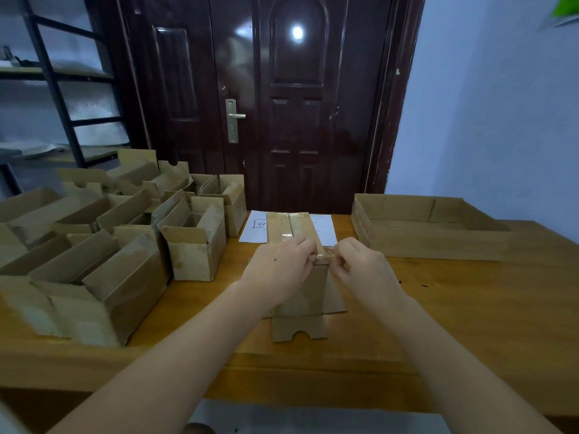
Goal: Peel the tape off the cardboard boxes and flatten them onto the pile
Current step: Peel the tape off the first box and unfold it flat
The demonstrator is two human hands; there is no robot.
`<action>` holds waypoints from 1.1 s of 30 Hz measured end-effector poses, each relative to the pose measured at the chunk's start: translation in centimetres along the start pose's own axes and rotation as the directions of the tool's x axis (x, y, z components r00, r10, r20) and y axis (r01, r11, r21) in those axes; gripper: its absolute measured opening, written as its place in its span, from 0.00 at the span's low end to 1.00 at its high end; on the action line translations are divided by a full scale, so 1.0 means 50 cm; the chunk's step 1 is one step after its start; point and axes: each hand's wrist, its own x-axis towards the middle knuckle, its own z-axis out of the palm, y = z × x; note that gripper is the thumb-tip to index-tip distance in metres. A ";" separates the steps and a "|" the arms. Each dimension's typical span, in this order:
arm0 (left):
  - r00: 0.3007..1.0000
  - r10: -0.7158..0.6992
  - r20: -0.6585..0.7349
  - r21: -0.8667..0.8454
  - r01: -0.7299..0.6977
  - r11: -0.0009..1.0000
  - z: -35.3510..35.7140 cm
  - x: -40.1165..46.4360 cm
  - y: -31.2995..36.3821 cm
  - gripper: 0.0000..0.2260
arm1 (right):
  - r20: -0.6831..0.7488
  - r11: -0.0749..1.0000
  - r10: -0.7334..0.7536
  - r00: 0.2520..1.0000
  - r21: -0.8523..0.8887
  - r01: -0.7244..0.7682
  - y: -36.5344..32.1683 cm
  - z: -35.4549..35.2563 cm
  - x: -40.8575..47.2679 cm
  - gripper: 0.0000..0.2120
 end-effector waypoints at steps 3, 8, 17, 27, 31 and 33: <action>1.000 -0.003 -0.020 0.001 0.003 1.000 0.007 -0.004 0.000 0.07 | 0.164 0.905 0.342 0.925 0.206 -0.371 -0.009 -0.011 -0.001 0.09; 1.000 0.003 -0.021 0.023 -0.002 1.000 0.012 -0.003 0.002 0.07 | 0.453 0.578 0.488 0.746 0.472 -0.665 0.003 -0.034 0.010 0.14; 0.999 0.023 -0.031 0.063 -0.021 0.998 0.012 -0.007 0.004 0.07 | 0.597 0.150 0.600 0.533 0.571 -0.807 -0.021 -0.033 0.038 0.10; 0.999 -0.028 -0.030 0.002 0.028 1.000 0.014 0.001 -0.001 0.10 | 0.291 0.758 0.481 0.827 0.337 -0.559 -0.046 -0.029 0.079 0.09; 0.999 -0.045 -0.028 -0.042 0.044 0.998 0.003 -0.001 -0.002 0.10 | 0.328 0.746 0.444 0.834 0.379 -0.547 -0.044 -0.033 0.070 0.08; 0.997 -0.067 -0.033 -0.077 0.065 0.995 -0.007 0.000 -0.011 0.10 | 0.374 0.684 0.473 0.798 0.415 -0.600 -0.036 -0.033 0.065 0.08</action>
